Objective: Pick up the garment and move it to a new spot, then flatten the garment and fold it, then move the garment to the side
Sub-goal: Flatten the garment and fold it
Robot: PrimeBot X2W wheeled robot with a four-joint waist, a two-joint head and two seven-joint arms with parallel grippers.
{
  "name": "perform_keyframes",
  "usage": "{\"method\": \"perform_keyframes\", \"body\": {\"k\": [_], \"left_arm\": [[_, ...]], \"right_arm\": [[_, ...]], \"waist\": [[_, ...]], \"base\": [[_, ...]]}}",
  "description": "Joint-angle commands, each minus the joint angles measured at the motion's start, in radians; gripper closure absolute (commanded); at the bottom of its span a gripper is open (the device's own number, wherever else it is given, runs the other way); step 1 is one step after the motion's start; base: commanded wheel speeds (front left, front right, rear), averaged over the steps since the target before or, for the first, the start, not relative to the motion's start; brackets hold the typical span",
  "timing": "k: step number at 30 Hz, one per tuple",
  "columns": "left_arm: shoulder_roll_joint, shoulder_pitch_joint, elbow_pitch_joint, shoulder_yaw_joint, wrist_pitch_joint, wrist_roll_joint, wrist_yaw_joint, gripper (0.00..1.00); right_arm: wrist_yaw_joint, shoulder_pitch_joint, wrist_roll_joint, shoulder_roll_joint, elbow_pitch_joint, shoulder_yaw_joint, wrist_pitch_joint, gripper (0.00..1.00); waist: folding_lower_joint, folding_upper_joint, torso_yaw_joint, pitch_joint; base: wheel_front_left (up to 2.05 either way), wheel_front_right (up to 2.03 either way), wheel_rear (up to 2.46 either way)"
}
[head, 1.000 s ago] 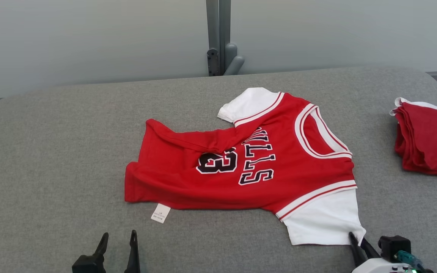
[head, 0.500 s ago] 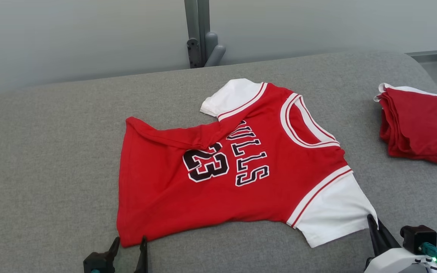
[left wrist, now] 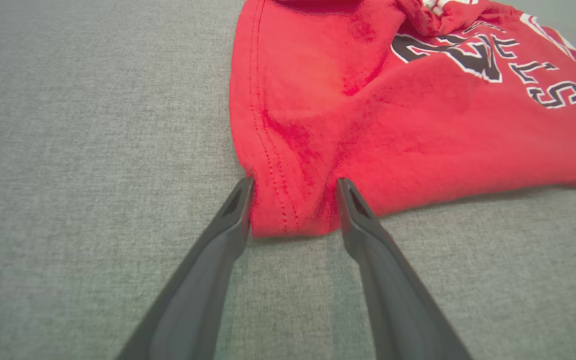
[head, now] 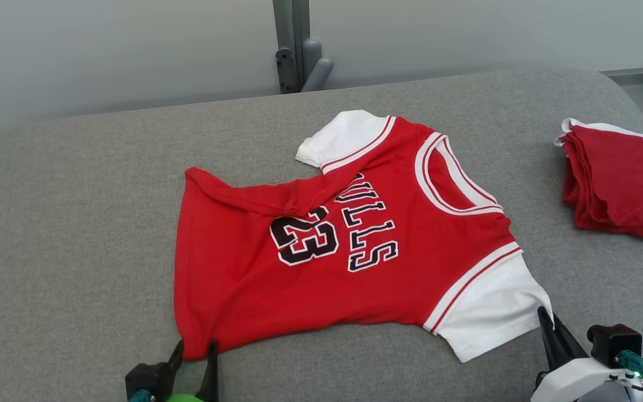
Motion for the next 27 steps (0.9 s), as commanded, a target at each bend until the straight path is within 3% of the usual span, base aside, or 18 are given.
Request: {"method": "perform_keyframes", "body": {"k": [1,2,6,11,16,25,26,27], "left_arm": [[0.004,0.005,0.008,-0.008,0.000,0.000,-0.010,0.91],[0.004,-0.002,0.005,-0.011,0.000,0.000,-0.012,1.00],[0.003,-0.019,-0.065,-0.004,0.000,0.021,-0.016,1.00],[0.004,-0.051,-0.256,-0.003,0.000,0.060,-0.033,1.00],[0.004,-0.127,-0.228,0.013,0.000,0.092,-0.038,1.00],[0.004,-0.100,-0.108,0.041,0.000,0.063,0.006,1.00],[0.004,-0.098,-0.101,0.041,0.000,0.059,0.013,0.96],[0.004,-0.092,-0.095,0.041,0.000,0.049,0.017,0.58]], "right_arm": [[0.000,0.000,0.000,0.001,0.002,0.002,0.000,1.00],[0.000,-0.002,0.001,0.001,0.003,0.003,0.000,1.00],[0.000,-0.007,0.006,-0.005,0.002,0.002,0.000,1.00],[0.000,-0.017,0.007,-0.001,-0.001,-0.001,0.000,1.00],[0.000,-0.033,0.004,0.010,0.003,0.013,0.000,1.00],[0.000,-0.032,0.003,0.023,0.000,0.009,0.000,1.00],[0.000,-0.029,0.002,0.026,0.000,0.007,0.000,1.00],[0.000,-0.026,0.000,0.029,0.000,0.006,0.000,1.00]], "waist": [[0.0000,0.0000,0.000,0.000],[0.0000,0.0000,0.000,0.000],[0.0000,0.0000,0.000,0.002],[0.0000,0.0000,-0.003,0.014],[0.0000,0.0000,-0.022,0.029],[0.0000,0.0000,-0.040,0.033],[0.0000,0.0000,-0.036,0.033],[0.0000,0.0000,-0.032,0.033]], "base": [[0.00,0.00,0.00],[0.00,0.00,0.00],[0.00,0.00,0.00],[0.00,0.00,0.00],[0.00,0.00,0.00],[0.00,0.00,0.00],[0.00,0.00,0.00],[0.00,0.00,0.00]]}}
